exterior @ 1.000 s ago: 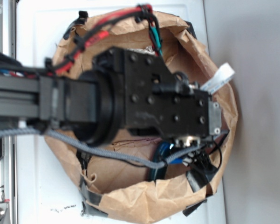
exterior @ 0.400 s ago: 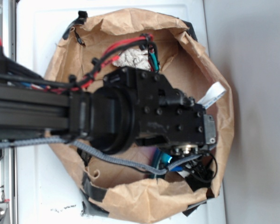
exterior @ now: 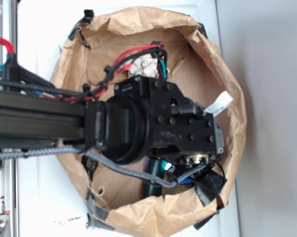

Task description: Grab the plastic pickle.

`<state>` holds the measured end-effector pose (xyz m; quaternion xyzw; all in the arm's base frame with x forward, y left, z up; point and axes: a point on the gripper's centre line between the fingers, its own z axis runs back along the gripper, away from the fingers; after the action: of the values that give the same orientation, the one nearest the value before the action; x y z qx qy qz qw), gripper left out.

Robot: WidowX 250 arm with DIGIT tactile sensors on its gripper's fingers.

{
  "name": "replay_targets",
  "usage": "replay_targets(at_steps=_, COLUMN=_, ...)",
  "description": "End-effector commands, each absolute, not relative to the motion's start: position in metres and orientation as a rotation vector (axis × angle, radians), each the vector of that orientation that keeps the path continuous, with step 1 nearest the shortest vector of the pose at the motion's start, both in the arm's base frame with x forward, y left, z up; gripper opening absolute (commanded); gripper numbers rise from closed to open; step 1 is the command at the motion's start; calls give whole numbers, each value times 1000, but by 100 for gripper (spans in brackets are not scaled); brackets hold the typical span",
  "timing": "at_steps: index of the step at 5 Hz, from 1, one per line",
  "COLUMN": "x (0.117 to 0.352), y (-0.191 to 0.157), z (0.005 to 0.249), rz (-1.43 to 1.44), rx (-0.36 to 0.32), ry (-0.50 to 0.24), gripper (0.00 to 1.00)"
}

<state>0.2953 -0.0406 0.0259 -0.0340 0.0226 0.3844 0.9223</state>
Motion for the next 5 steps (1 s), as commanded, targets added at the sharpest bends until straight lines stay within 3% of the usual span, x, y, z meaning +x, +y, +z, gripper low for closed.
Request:
replay_targets(at_steps=1, x=269, y=-30, z=78, rz=813, rx=-214, ry=-91, gripper=0)
replay_targets(at_steps=2, x=269, y=-5, z=105, rz=836, rx=-221, ry=-154, gripper=0)
replay_targets(at_steps=3, x=272, y=24, z=128, rz=749, rx=-152, ry=-208, gripper=0)
replay_targets(at_steps=5, x=288, y=61, z=169, rz=781, rx=90, ry=-305, gripper=0)
